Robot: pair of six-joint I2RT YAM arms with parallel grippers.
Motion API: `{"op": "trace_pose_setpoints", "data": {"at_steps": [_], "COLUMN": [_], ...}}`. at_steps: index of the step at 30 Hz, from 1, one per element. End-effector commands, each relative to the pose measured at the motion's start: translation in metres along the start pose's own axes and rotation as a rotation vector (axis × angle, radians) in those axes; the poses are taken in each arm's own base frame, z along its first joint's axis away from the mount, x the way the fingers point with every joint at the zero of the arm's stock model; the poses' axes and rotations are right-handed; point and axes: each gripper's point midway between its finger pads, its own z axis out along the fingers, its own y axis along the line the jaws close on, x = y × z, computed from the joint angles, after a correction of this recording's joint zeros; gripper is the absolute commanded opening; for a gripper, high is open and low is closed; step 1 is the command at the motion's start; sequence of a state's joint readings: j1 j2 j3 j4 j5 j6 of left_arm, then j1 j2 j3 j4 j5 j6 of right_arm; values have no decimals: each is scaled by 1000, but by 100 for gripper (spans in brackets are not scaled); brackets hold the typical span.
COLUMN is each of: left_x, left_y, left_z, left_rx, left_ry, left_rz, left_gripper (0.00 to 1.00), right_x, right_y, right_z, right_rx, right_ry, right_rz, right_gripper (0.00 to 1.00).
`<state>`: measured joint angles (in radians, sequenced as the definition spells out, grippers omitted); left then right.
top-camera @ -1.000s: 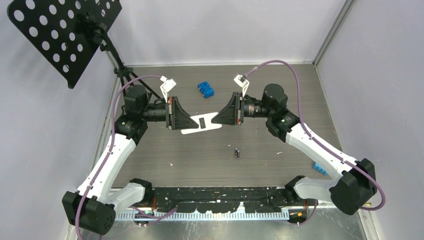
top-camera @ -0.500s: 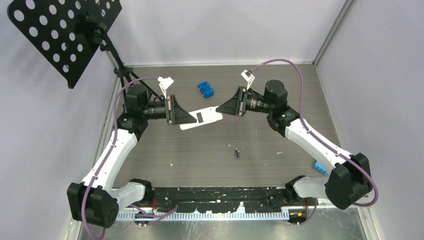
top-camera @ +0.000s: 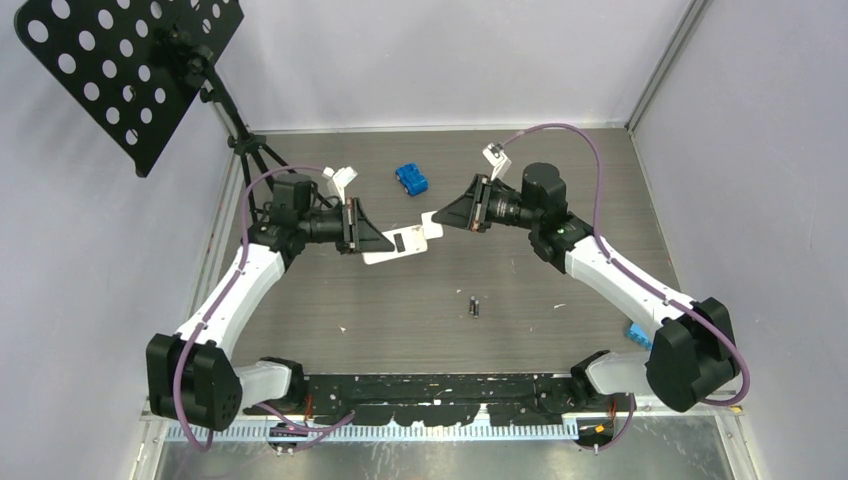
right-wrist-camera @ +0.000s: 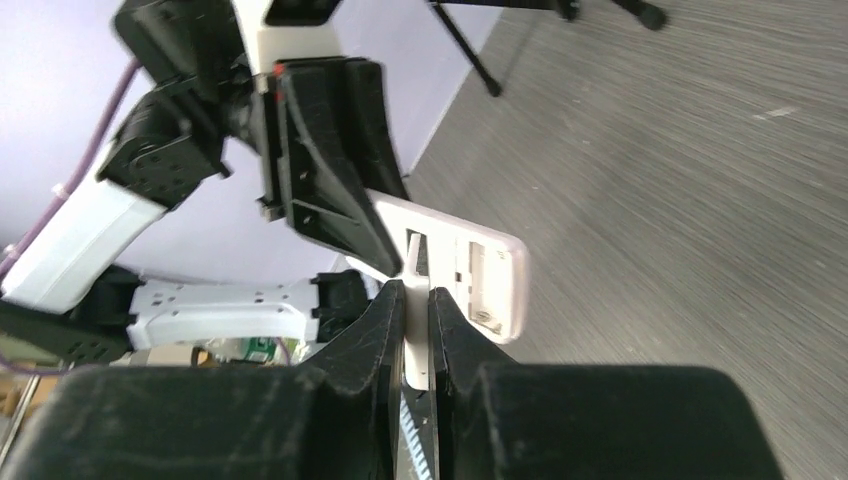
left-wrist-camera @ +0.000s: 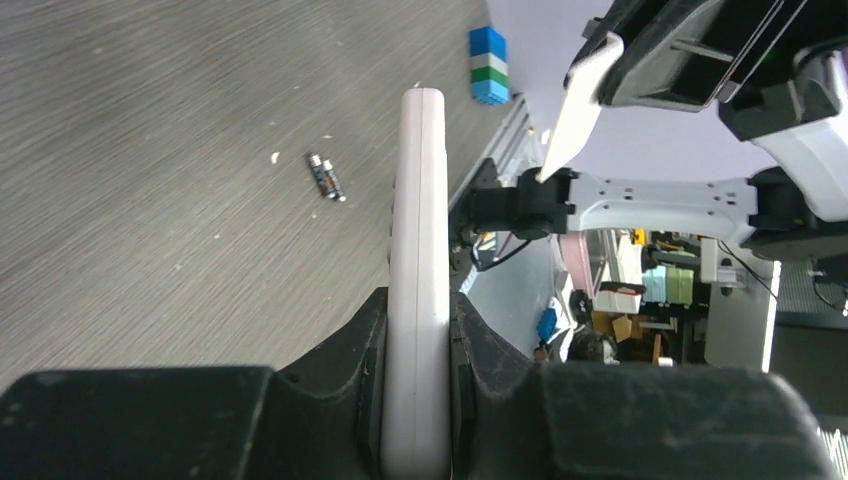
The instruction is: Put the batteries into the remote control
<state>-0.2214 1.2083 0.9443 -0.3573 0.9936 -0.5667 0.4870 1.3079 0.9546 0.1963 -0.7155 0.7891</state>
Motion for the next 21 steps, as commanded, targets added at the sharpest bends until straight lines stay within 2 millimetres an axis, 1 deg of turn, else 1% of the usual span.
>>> {"op": "trace_pose_setpoints", "data": {"at_steps": [1,3,5,7,11,14,15,16,17,18,19,21], "left_x": [0,1,2,3,5,6,6,6,8,8,8,8], "left_y": [12,14,12,8,-7,-19,-22,-26,-28,-32,-34,-37], "left_z": [-3,-5,-7,-10,-14,-17,-18,-19,-20,-21,-22,-23], "left_rx": [-88,-104,-105,-94,-41,2,16,28,40,49,56,66], "left_ry": [1,-1,-9,-20,-37,-48,-52,-55,-55,-60,-64,-72], "left_rz": [53,70,91,116,170,213,228,240,249,262,269,281], "left_gripper": [0,0,0,0,0,0,0,0,0,0,0,0], "right_x": [-7,-2,12,28,59,74,78,82,82,83,82,80], "right_y": [-52,-92,-131,-160,-205,-233,-240,-247,-253,-256,-257,-255], "right_z": [-10,-18,-27,-31,-37,-47,-52,-58,-64,-69,-73,-79], "right_rx": [215,368,506,590,715,821,855,898,941,970,992,1016], "right_ry": [-86,-95,-83,-61,-12,-1,5,16,11,10,8,20], "right_rz": [55,95,132,158,202,211,209,207,199,193,181,156], "right_gripper": [0,0,0,0,0,1,3,8,18,25,33,43]}}
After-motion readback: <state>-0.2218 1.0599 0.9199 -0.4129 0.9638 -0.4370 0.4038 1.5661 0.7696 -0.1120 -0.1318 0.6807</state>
